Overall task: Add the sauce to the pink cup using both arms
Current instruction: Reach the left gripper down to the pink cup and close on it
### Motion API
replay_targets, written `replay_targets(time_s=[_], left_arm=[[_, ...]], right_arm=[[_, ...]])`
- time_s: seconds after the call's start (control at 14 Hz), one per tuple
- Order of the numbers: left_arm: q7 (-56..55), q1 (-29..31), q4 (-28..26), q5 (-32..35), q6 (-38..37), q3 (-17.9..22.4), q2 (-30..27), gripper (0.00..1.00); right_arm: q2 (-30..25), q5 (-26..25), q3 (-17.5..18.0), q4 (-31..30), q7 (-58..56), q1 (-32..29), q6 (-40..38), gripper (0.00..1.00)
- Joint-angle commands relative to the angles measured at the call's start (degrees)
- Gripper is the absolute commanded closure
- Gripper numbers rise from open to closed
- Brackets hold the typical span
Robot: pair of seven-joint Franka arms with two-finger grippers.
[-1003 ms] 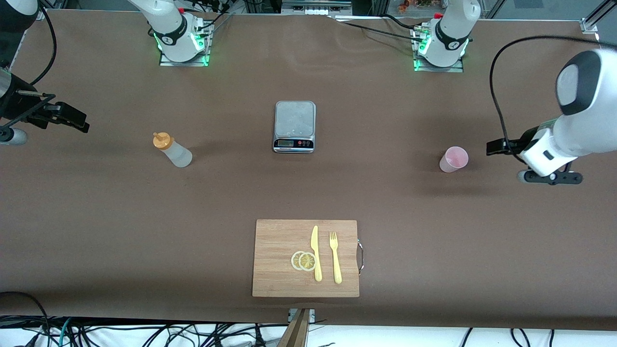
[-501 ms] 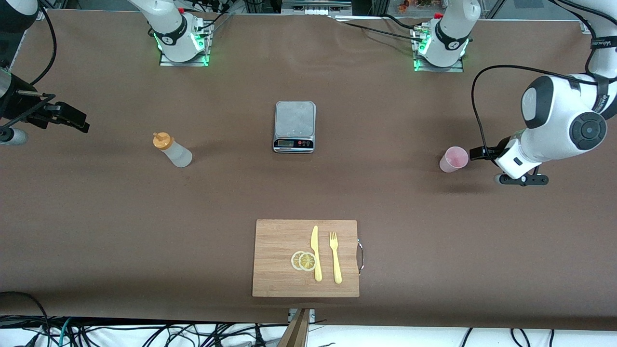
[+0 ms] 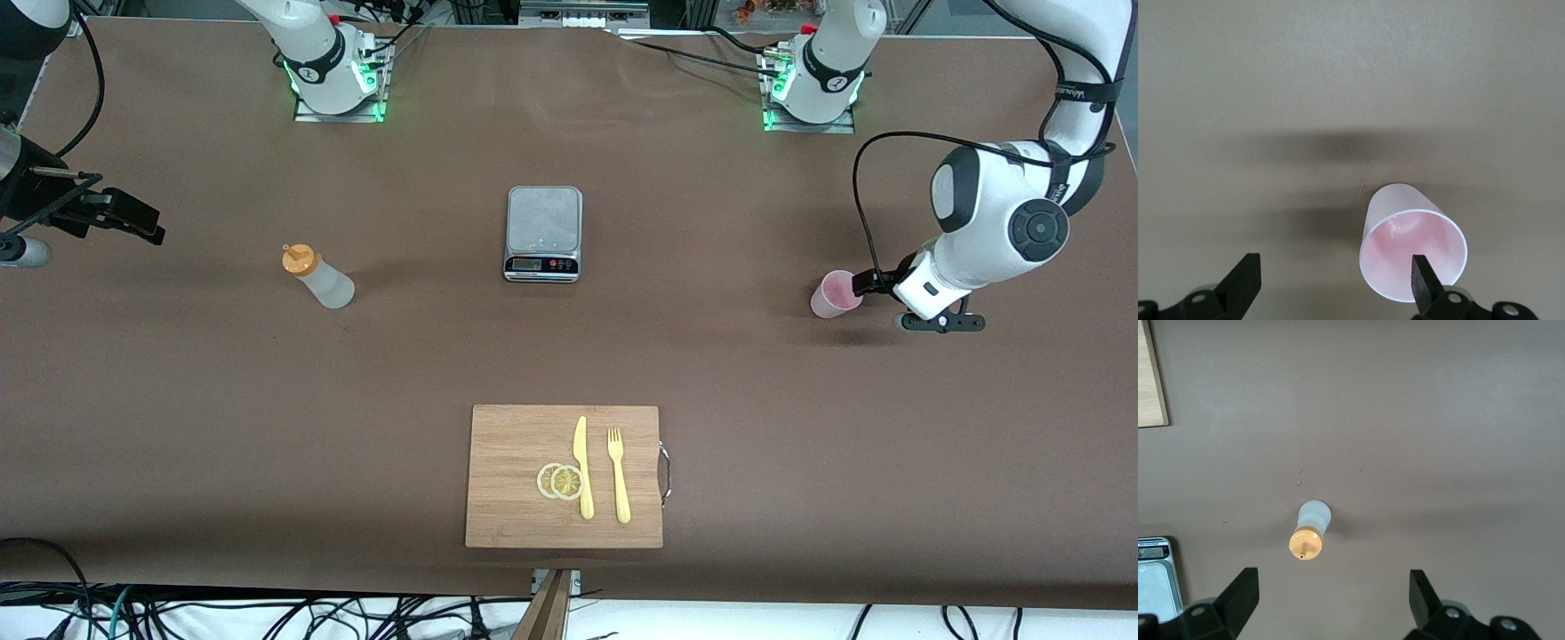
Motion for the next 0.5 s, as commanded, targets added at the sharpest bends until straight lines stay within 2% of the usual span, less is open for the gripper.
replay_targets(time_s=[0.0,0.43], left_arm=[[0.8,-0.6,-3.3,1.3,1.6,0.2,-2.6,0.01],[0.7,-0.8,-5.3,1.3,5.0,0.2,-2.0,0.03]], right_arm=[[-0.5,0.8,0.0,-0.2,0.2,-0.2,0.3,0.0],[-0.5,0.8,0.0,-0.2,0.2,-0.2,0.3,0.0]])
